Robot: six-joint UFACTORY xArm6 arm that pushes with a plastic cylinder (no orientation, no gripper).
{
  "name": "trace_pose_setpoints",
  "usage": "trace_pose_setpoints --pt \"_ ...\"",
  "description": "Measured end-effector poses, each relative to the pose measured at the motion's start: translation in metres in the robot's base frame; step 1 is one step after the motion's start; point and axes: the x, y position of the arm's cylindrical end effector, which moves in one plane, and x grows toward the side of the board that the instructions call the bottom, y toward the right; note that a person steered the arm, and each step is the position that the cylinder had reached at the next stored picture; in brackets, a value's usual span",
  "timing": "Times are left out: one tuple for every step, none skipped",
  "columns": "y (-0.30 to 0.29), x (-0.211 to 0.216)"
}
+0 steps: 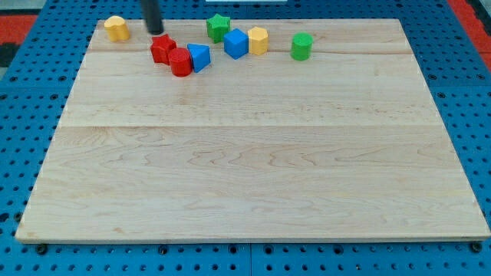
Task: Touch the arm toward the blue triangle
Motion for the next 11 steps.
trace_pose_setpoints --pt "0.045 0.0" --pt "0.139 0.036" --pt "0.193 0.098" --pt "0.184 0.156" --pt "0.124 0.179" --pt "0.062 0.136" --pt "0.032 0.11" --pt "0.046 0.096" --pt "0.058 0.072" --pt "0.061 0.041" --pt "0.048 0.07"
